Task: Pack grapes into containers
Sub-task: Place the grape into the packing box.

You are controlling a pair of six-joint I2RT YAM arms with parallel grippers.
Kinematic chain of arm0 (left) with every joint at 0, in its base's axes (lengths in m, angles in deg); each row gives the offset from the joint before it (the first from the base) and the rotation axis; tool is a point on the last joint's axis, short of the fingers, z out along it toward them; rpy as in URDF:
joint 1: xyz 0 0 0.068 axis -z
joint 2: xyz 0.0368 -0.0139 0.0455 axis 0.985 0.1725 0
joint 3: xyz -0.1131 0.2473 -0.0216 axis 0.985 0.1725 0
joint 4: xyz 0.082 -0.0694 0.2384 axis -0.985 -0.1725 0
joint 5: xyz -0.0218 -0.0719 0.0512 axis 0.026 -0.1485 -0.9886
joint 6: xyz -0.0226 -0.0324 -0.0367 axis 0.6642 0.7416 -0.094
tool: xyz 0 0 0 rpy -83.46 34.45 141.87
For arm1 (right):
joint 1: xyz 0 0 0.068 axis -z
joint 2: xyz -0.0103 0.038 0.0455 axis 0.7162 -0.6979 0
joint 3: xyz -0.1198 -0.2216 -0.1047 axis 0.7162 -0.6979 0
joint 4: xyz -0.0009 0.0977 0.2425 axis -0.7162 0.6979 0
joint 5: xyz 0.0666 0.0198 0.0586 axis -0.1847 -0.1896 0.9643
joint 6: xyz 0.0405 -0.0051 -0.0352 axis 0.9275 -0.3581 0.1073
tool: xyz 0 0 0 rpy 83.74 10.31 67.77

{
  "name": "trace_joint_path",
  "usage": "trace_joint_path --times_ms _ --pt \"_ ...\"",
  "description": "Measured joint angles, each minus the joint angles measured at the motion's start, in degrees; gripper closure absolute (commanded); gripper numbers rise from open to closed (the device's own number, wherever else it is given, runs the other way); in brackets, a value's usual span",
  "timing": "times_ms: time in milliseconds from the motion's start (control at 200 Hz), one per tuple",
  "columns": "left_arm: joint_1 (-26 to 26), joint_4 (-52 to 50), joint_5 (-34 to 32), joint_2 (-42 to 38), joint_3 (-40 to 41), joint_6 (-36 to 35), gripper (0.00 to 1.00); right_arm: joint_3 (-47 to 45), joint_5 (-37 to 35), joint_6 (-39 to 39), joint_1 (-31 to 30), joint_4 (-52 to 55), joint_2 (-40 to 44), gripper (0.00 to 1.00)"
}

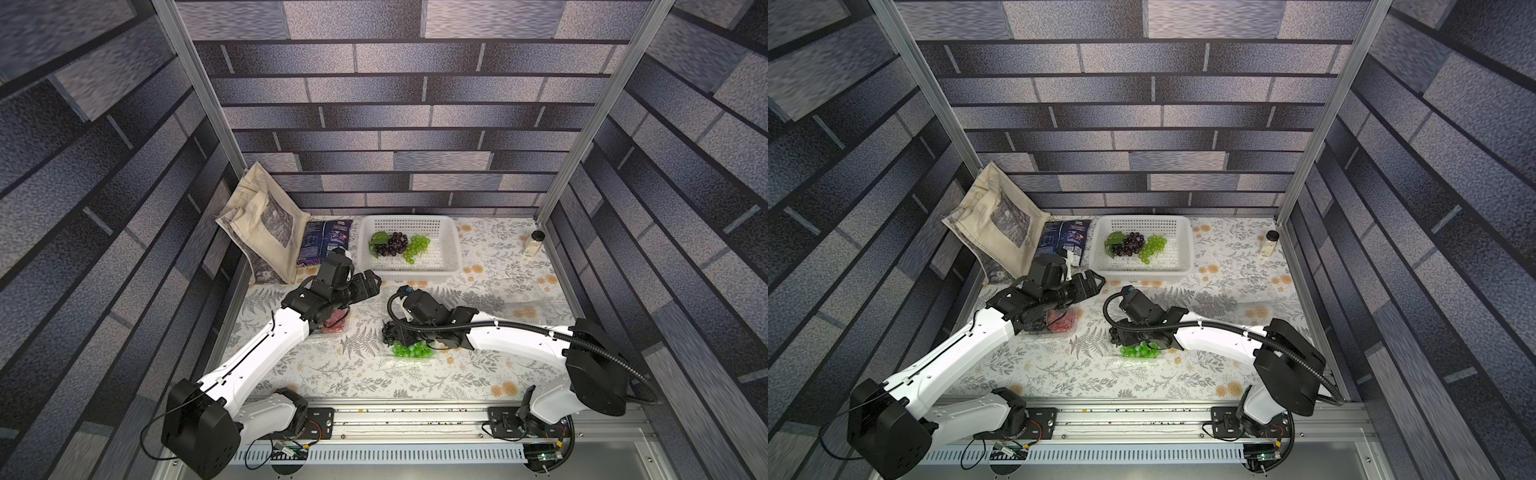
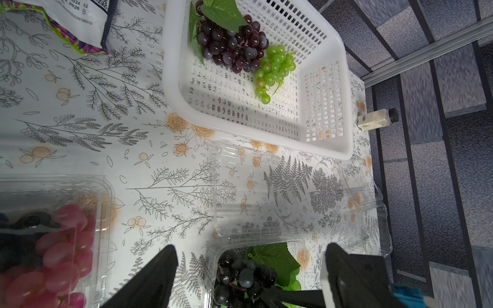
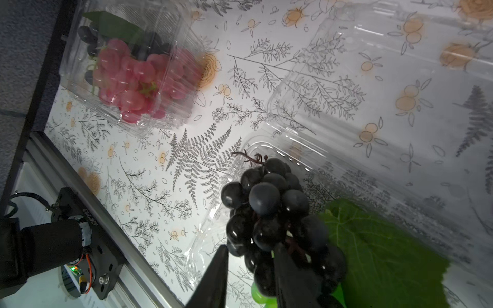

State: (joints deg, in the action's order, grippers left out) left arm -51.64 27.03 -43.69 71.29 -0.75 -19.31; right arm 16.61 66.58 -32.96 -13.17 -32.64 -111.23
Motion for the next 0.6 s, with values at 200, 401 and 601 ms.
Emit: trace_joint_path --times_ms 200,401,601 --pt "0.02 0.07 -0.13 0.28 0.0 0.02 0.11 -3.98 1.36 1.57 -0.02 -3.52 0.0 0.7" --pt "0.79 0.15 -0.15 2.05 0.04 0.22 0.11 -6.05 2.97 3.1 -0.11 -5.05 0.0 0.71" --pt "1.62 0.22 -0.31 2.21 0.04 0.85 0.11 -6.08 3.23 3.45 -0.11 -3.23 3.13 0.66"
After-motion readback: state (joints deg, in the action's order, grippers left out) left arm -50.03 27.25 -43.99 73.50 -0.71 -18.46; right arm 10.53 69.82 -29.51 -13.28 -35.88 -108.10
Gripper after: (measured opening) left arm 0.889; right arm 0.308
